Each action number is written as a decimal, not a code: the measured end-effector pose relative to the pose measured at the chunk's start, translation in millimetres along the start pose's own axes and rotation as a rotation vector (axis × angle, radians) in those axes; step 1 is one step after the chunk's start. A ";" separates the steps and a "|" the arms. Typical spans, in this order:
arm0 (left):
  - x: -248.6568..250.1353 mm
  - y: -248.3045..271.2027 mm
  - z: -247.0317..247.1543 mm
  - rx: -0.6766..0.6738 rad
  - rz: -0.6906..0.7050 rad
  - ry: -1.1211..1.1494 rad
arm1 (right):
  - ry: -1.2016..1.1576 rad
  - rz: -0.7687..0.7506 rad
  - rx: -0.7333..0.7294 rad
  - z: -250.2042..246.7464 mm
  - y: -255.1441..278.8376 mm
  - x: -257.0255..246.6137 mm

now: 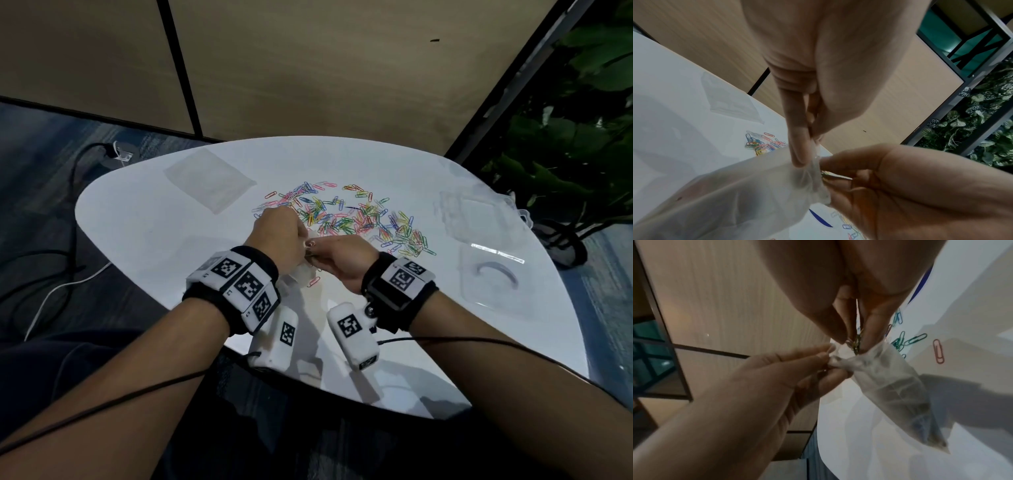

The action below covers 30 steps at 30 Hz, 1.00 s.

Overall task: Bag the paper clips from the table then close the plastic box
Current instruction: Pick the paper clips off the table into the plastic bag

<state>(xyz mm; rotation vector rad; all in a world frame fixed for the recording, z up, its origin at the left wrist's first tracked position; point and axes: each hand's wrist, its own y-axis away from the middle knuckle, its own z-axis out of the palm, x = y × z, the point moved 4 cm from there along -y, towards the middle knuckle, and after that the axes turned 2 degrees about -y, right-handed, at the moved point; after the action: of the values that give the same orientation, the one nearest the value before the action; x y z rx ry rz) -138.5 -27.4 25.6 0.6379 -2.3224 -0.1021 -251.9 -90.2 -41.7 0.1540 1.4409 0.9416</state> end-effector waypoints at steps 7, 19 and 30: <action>0.4 -1.0 1.0 -0.016 0.020 -0.005 | 0.760 -0.350 0.045 6.2 12.3 -8.3; -3.7 0.8 -5.1 -0.039 0.005 0.007 | 1.138 0.099 0.474 -133.5 -8.6 -41.7; -1.5 0.4 -4.5 -0.028 0.024 -0.065 | 1.128 0.296 0.465 -198.2 -68.8 2.4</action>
<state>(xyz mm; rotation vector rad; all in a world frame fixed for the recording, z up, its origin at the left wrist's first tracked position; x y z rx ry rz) -134.8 -25.9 28.1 0.6003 -2.3861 -0.1454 -395.5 -219.9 -122.8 0.1901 2.7389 0.9450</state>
